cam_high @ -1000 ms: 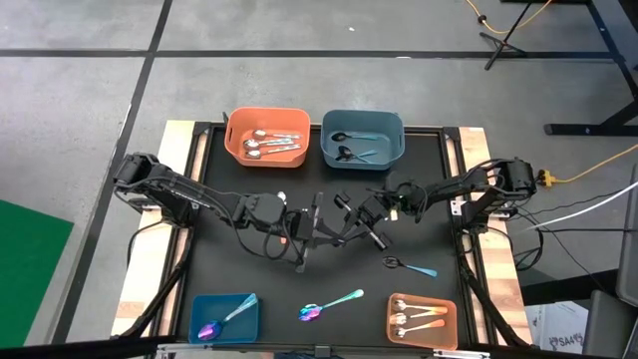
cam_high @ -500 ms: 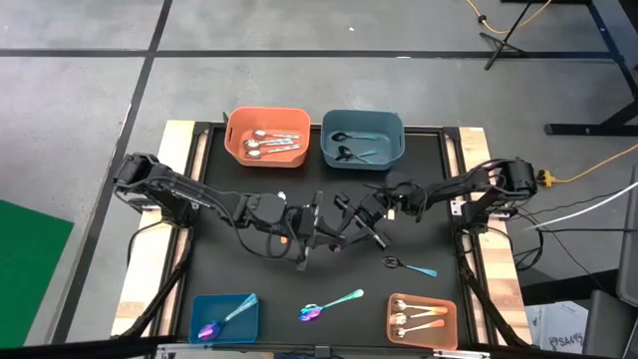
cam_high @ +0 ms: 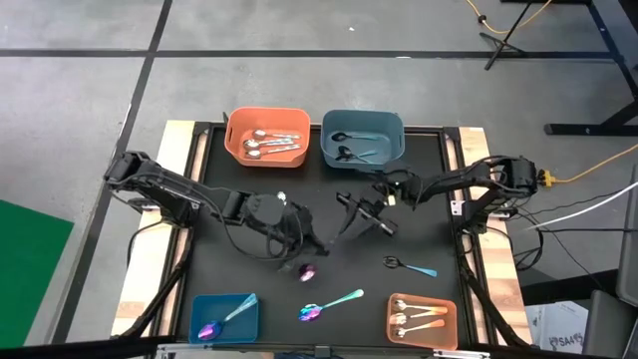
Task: Sort silverware by color (type)
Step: Put the purple spoon into the bottom blue bin, then put the orange spoon into the bottom orange bin
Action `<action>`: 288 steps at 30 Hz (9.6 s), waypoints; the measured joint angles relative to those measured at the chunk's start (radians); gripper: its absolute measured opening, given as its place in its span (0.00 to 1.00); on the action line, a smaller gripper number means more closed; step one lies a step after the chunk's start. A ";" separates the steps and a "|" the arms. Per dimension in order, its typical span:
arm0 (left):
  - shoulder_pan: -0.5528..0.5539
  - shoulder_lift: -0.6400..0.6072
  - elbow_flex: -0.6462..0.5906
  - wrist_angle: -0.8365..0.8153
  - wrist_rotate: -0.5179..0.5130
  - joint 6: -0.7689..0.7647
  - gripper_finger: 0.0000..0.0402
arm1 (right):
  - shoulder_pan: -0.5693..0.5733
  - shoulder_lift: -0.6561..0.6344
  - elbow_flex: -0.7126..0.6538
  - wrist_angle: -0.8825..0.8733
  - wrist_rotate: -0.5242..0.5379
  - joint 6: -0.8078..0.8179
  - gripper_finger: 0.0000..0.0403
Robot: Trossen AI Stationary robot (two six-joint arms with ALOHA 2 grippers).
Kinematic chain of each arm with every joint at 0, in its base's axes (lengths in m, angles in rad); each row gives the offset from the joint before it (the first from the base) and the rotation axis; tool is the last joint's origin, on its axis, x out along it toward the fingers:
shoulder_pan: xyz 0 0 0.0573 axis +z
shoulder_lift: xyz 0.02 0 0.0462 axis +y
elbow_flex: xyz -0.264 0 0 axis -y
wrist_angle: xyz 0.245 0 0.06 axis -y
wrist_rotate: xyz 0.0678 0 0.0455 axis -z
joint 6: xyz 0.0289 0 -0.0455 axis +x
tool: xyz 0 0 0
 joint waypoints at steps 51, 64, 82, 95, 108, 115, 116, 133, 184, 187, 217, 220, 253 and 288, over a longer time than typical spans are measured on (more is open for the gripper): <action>-0.657 0.101 0.000 -0.757 -0.211 -0.896 0.01 | -0.031 0.000 0.000 -0.220 0.040 -0.064 0.33; -0.662 0.164 0.000 -0.763 -0.203 -0.896 0.02 | -0.031 0.000 0.000 -0.220 0.063 -0.065 0.33; -0.662 0.164 0.000 -0.810 -0.203 -0.982 0.16 | -0.031 0.000 0.000 -0.220 0.063 -0.093 0.33; -0.662 0.164 0.000 -0.806 -0.203 -0.981 0.21 | -0.030 0.000 0.000 -0.220 0.063 -0.093 0.33; -0.662 0.154 0.000 -0.783 -0.174 -0.982 0.21 | -0.031 0.000 0.000 -0.221 0.063 -0.093 0.33; -0.660 0.098 0.000 -0.770 -0.190 -0.984 0.21 | -0.030 0.000 0.000 -0.221 0.063 -0.093 0.33; -0.659 0.090 0.000 -0.770 -0.195 -0.984 0.21 | -0.030 0.000 0.000 -0.221 0.063 -0.093 0.33; -0.524 -0.008 0.000 -0.689 -0.508 -0.920 0.21 | -0.031 0.000 0.000 -0.218 0.064 -0.095 0.33; 0.202 -0.008 0.000 -0.739 -0.531 -0.574 0.21 | -0.174 -0.449 -0.001 -1.275 0.485 -0.456 0.33; 0.206 -0.008 0.000 -0.796 -0.524 -0.588 0.21 | -0.174 -0.449 -0.001 -1.273 0.505 -0.456 0.33; 0.133 0.107 0.000 -0.905 -0.436 -0.957 0.21 | -0.174 -0.449 0.000 -1.271 0.517 -0.455 0.33; 0.130 0.155 0.000 -0.906 -0.408 -0.977 0.21 | -0.174 -0.449 0.000 -1.271 0.517 -0.455 0.33; 0.155 0.368 0.000 -0.884 -0.395 -1.028 0.21 | -0.174 -0.449 0.000 -1.271 0.517 -0.455 0.33; 0.155 0.376 0.001 -0.851 -0.391 -1.033 0.02 | -0.174 -0.449 0.000 -1.302 0.517 -0.455 0.33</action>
